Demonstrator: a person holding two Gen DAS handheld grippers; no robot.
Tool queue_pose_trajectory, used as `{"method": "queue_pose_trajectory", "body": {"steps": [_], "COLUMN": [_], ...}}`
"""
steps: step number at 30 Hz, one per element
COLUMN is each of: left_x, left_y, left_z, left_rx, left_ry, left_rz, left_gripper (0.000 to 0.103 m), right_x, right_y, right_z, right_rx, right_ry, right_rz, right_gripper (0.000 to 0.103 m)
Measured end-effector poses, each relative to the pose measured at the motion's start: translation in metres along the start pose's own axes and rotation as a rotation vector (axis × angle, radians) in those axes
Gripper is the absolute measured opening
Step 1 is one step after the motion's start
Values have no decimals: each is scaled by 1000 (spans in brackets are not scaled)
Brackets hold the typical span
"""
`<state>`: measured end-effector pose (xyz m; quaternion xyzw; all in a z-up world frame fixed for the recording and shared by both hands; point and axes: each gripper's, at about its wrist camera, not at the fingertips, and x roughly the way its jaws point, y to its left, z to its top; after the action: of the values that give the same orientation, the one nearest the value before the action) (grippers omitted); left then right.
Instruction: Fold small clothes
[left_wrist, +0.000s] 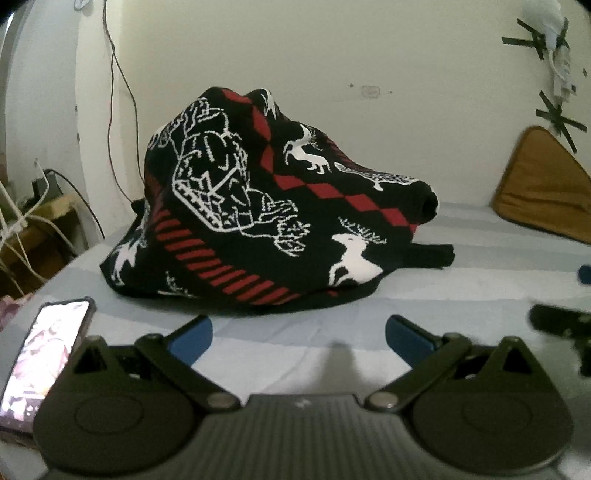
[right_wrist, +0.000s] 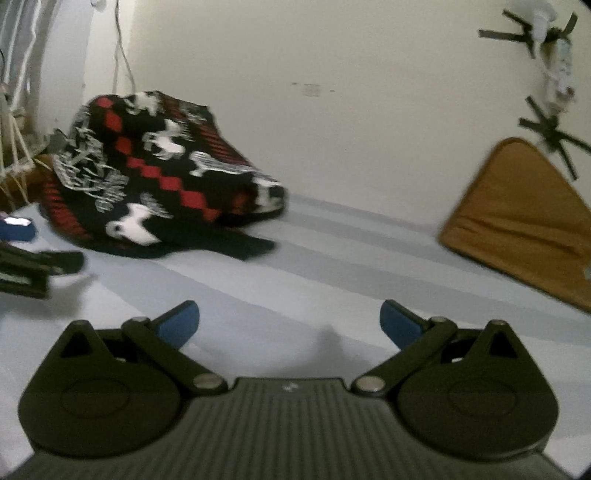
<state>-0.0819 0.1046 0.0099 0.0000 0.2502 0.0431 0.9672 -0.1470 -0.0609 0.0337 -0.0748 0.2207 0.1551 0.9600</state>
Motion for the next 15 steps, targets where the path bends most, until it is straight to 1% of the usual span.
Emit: {"method": "queue_pose_trajectory", "body": {"steps": [3,5,7,10,13,15], "left_x": [2,-1,3,7,5,4], "left_y": [-7,-13,-17,-24,-23,-21], "left_z": [7,9,12,12,12,11], "left_rx": [-11,-25,-34,-11,-16,-23], "left_ry": [-24,-52,-68,-59,-73,-74], "left_rz": [-9,-16,-20,-17,-12,-15], "left_gripper": [103,103,103,103,103,103], "right_x": [7,8,12,10,9,7], "right_y": [17,16,13,6,-2,-6], "right_z": [1,-3,-6,-9,-11,-12], "right_rx": [35,55,74,120,180,188], "right_ry": [-10,-14,3,4,5,3], "right_rz": [19,27,30,38,39,52], "right_gripper": [103,103,103,103,103,103]}}
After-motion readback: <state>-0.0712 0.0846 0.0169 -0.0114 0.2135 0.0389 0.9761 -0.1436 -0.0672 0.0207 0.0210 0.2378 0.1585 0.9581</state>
